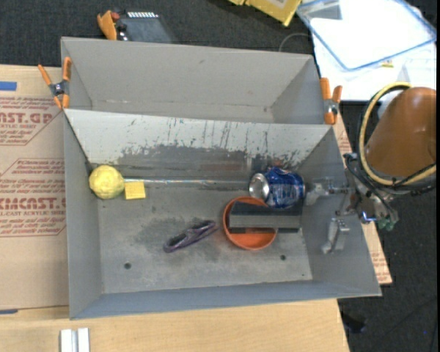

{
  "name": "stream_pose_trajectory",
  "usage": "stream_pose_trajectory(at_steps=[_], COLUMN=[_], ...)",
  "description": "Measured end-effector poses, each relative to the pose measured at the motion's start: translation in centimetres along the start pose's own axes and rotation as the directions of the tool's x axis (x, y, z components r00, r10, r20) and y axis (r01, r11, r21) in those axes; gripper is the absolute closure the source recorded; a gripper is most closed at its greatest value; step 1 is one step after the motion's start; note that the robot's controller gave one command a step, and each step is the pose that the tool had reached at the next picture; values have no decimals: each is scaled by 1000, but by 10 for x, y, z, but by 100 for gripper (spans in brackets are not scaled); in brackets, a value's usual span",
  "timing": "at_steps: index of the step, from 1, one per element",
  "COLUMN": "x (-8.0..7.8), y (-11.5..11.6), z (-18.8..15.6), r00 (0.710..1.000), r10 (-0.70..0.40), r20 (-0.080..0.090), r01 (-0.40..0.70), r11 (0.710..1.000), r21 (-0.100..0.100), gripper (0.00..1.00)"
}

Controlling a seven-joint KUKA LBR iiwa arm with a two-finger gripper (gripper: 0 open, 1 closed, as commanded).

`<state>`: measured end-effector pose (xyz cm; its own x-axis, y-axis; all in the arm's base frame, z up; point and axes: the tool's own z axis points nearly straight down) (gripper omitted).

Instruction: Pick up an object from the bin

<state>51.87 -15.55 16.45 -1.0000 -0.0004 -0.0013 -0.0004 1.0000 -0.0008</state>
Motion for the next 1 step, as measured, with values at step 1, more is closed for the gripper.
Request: stream_pose_trajectory(at_steps=[1], x=[0], y=[0], z=[0], r00=[1000], r10=[0], r20=[0], r01=[0], r11=[1000], r21=[0], gripper=[0])
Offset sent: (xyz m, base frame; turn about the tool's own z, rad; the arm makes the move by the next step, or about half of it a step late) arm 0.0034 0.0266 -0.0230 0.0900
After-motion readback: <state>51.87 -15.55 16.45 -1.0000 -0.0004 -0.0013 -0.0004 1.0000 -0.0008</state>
